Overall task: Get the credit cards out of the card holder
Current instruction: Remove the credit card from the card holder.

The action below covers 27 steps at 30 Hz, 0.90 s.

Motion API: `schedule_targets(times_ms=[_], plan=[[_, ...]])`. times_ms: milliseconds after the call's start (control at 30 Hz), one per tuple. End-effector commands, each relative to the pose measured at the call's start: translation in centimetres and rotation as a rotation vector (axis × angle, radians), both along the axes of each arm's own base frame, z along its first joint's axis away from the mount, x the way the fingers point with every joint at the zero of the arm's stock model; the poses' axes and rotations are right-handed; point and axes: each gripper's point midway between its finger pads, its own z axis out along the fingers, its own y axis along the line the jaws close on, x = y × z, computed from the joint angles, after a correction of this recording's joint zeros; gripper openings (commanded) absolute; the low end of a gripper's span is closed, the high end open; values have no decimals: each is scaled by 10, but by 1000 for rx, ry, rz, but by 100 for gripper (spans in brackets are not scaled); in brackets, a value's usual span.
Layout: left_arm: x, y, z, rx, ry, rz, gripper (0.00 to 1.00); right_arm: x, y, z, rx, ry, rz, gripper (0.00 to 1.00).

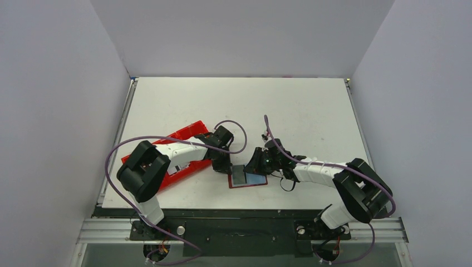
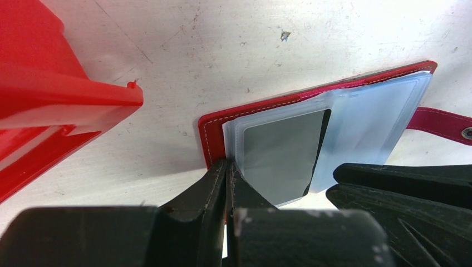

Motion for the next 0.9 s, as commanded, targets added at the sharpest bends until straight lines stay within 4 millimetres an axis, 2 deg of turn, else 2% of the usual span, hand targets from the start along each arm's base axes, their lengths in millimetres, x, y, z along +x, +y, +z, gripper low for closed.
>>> schedule_targets(times_ms=[0,333,500,867], plan=[[-11,20,-50,118,28,-4,0,5,3,-2,27,-9,-20,17],[-10,20,-50,117,29,-2,0,6,-1,-17,2,18,-43,15],[-11,20,-51,117,31,-4,0,5,3,-18,36,28,-47,17],[-11,19,-52,115,33,-7,0,6,3,-20,92,52,-73,17]])
